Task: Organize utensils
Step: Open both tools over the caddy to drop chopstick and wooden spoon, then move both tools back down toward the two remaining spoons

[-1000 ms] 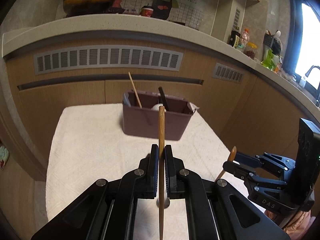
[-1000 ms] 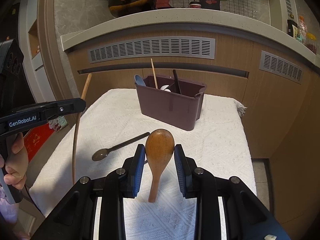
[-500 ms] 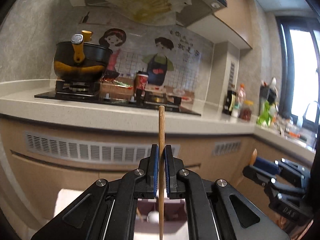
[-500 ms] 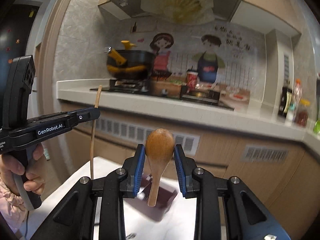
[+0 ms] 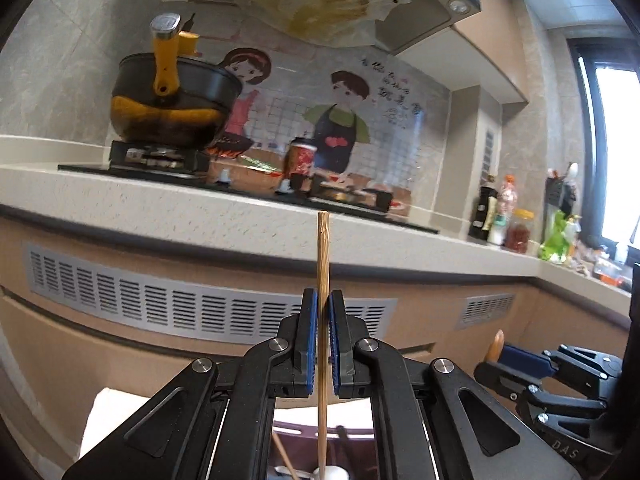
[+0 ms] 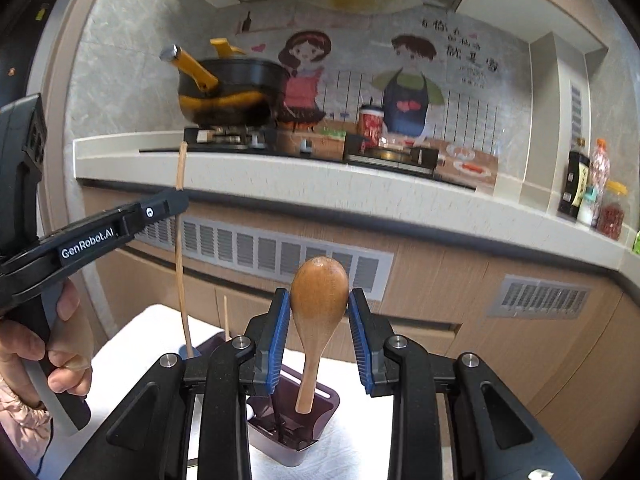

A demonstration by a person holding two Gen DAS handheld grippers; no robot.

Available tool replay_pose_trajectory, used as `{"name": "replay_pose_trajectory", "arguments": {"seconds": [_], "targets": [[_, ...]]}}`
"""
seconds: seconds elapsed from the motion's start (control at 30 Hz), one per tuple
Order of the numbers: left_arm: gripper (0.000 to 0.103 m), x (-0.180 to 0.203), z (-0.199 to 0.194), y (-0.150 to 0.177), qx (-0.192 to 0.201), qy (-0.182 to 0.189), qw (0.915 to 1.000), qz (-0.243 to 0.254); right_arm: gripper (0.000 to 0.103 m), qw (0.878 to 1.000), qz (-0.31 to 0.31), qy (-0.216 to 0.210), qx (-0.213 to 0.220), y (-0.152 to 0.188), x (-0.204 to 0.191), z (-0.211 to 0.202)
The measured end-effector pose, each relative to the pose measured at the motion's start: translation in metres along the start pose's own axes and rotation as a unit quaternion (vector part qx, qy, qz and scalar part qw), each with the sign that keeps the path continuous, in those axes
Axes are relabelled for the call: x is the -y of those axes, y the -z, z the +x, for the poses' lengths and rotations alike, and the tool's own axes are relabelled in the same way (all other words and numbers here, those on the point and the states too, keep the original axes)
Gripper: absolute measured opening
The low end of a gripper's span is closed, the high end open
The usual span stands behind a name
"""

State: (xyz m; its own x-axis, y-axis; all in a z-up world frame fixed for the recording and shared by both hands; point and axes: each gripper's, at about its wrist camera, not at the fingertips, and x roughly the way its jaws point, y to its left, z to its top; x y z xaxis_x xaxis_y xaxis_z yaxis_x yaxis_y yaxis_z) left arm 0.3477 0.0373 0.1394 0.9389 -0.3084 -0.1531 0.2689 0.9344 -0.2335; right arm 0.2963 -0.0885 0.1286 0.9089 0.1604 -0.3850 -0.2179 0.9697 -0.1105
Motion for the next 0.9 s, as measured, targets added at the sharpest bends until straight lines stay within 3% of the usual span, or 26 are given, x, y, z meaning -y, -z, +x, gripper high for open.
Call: {"name": "replay_pose_trajectory", "arguments": {"seconds": [0.27,0.4,0.43,0.47,0.5,0.53,0.67,0.73,0.9], "targets": [[0.006,-0.015,0.038,0.041,-0.05,-0.006,0.9987,-0.006,0.027,0.999,0.01,-0.009,-0.05,0.024,-0.003,0.041],[0.01,-0.02,0.05,0.067,-0.111,0.011,0.9937,-0.012,0.031,0.995,0.011,-0.033,-0.089,0.042,-0.009,0.059],[0.017,-0.022,0.052,0.072,-0.125,0.013,0.9919,-0.013,0.04,0.994,0.015,-0.043,-0.1,0.046,-0.009,0.064],[0.031,-0.024,0.052,0.076,-0.137,0.015,0.9903,-0.015,0.048,0.993,0.018,-0.048,-0.107,0.048,-0.01,0.067],[0.038,-0.026,0.05,0.08,-0.146,0.014,0.989,-0.018,0.067,0.992,0.023,-0.05,-0.113,0.052,-0.01,0.069],[0.046,-0.029,0.046,0.084,-0.155,0.01,0.9877,-0.022,0.076,0.992,0.027,-0.049,-0.112,0.056,-0.01,0.068],[0.052,-0.039,0.021,0.1,-0.182,-0.015,0.9831,-0.011,0.078,0.993,0.015,-0.029,-0.112,0.067,-0.015,0.055],[0.057,-0.042,0.01,0.109,-0.204,-0.029,0.9786,-0.006,0.089,0.994,0.013,-0.022,-0.111,0.073,-0.018,0.047],[0.058,-0.056,-0.025,0.15,-0.275,-0.046,0.9603,-0.012,0.103,0.993,-0.023,0.007,-0.117,0.095,-0.037,0.023]]}}
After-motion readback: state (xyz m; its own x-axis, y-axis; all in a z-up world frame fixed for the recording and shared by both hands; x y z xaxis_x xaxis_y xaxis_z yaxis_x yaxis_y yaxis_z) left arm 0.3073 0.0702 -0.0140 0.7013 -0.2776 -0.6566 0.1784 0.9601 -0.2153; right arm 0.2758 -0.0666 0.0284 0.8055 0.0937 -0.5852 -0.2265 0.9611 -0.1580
